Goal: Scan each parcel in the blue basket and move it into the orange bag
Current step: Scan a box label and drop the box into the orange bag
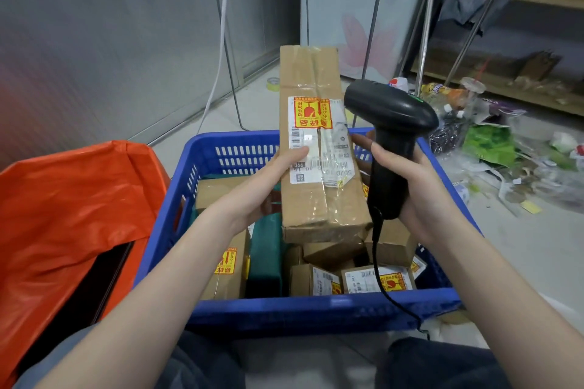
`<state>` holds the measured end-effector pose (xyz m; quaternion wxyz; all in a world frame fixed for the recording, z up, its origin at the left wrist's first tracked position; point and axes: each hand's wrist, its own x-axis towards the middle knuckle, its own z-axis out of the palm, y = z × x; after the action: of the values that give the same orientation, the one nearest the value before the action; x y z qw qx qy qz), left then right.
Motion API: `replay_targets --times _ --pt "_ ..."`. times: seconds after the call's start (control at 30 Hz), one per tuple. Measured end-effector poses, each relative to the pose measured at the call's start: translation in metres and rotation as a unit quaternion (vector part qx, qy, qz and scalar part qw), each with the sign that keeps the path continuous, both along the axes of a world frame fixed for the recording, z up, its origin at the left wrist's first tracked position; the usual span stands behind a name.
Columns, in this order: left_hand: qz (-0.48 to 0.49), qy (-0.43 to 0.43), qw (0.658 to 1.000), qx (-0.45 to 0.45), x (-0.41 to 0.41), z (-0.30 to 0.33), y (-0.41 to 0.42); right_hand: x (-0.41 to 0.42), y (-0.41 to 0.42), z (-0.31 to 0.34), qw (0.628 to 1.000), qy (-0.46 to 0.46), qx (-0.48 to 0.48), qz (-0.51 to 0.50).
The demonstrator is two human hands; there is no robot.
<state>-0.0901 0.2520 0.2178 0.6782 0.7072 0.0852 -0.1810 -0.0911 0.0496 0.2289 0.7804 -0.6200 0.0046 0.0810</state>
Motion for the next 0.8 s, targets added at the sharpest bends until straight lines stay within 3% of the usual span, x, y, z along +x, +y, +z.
replay_targets --times 0.13,0.47,0.8 --pt "0.015 -0.001 1.0 -0.017 0.0 0.002 0.0 0.001 -0.001 0.0 1.0 -0.003 -0.005 -0.003" --pt "0.198 -0.147 0.969 0.019 0.019 0.0 0.019 0.001 -0.002 0.001 0.987 -0.005 -0.157 0.023" --pt "0.213 -0.177 0.96 0.049 0.02 -0.004 0.018 -0.003 0.007 0.003 0.976 -0.016 -0.205 0.074"
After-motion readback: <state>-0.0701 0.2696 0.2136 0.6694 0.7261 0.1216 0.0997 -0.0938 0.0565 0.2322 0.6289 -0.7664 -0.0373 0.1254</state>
